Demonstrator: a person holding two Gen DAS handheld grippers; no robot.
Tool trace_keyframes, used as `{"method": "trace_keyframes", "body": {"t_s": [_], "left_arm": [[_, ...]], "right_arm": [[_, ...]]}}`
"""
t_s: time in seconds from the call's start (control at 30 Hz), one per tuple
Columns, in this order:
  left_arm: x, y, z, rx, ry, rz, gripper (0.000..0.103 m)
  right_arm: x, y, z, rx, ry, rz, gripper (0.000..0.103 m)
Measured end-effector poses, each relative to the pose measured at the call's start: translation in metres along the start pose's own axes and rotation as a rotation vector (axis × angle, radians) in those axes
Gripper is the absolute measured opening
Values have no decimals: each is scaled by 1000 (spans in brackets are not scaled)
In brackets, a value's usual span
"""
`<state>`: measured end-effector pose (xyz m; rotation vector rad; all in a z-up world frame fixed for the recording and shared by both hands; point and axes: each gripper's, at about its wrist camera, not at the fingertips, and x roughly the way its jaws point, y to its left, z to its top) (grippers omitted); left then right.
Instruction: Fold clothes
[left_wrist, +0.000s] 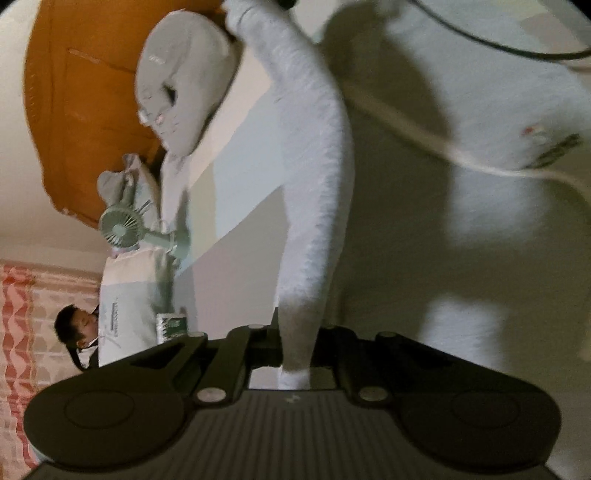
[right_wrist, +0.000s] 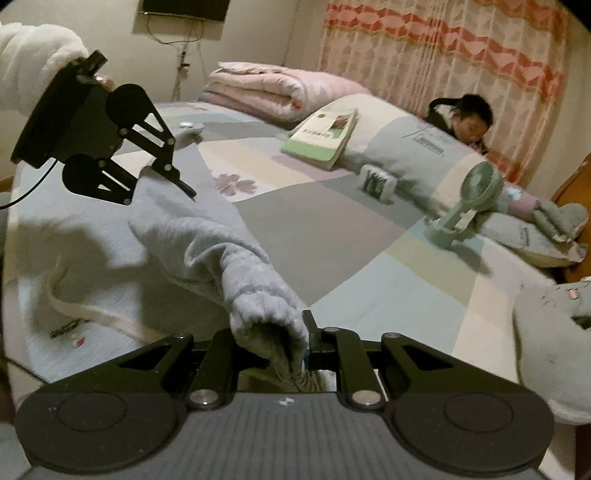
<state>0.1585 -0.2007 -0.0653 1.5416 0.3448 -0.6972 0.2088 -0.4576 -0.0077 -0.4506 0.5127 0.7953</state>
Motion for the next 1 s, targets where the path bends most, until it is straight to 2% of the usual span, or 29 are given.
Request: {"method": "trace_keyframes", "body": {"t_s": [0.17, 0.33, 0.5, 0.67, 0.8, 0.9, 1.0], "left_arm": [[-11, -14, 14, -7, -13, -42, 4], [-17, -32, 24, 37, -22, -71, 4], [-16, -50, 30, 53, -34, -96, 4], [-6, -64, 30, 38, -37, -127, 4], [-3, -71, 27, 18, -42, -133, 4], [-4, -72, 25, 5, -51, -126, 4], [-4, -72, 23, -10, -57, -123, 4]], "right_arm": [[-3, 1, -10, -8, 28, 32, 19], [-6, 3, -18, -31, 75, 49, 22], [-4, 11, -25, -65, 129, 31, 27], [-5, 27, -31, -142, 216, -42, 40], [-13, 41, -38, -203, 303, -121, 64], [-26, 51, -44, -220, 377, -180, 64], [-46, 54, -42, -136, 387, -216, 64]]}}
